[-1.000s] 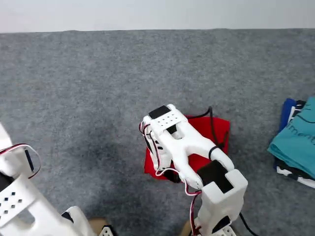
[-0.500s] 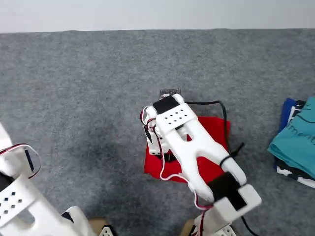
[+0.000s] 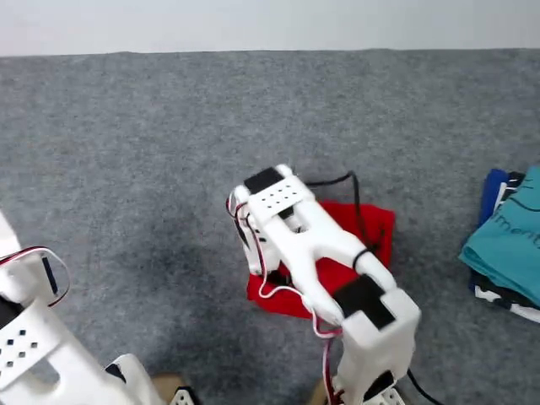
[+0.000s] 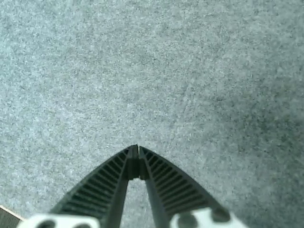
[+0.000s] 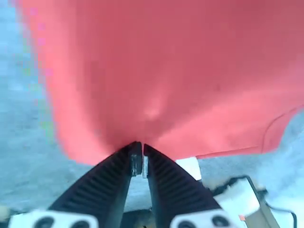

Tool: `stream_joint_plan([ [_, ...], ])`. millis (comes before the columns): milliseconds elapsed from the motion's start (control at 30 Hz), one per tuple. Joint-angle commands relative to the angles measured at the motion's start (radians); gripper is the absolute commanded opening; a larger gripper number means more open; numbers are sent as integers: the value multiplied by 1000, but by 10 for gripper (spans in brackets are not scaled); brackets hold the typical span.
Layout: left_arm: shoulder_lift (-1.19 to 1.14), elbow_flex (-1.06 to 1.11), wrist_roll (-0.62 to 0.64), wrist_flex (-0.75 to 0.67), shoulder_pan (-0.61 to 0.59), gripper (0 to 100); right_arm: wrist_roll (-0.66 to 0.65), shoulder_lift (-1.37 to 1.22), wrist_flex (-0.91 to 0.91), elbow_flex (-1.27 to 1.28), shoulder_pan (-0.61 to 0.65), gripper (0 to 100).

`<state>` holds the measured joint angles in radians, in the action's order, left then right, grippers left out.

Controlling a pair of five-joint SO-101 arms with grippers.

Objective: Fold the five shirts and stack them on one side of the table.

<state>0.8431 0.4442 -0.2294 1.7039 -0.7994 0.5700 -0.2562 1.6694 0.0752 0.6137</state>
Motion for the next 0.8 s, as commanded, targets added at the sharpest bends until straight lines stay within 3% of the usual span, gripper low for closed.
stream_joint_plan([
  [0,12,2,-6,-9,-5,6,-46,131,5,-110,7,9],
  [100,12,2,-6,-9,-5,6,-68,163,-12,-158,-21,9],
  [233,12,2,-5,-9,-3,6,-94,134,-168,-161,-88,9],
  [533,14,50,-6,14,-5,6,-183,-194,-519,-170,-117,9],
  [633,14,68,-6,20,-5,6,-215,-229,-535,-218,-119,9],
  [767,14,64,-6,17,-5,6,-215,-139,-389,-342,-122,9],
])
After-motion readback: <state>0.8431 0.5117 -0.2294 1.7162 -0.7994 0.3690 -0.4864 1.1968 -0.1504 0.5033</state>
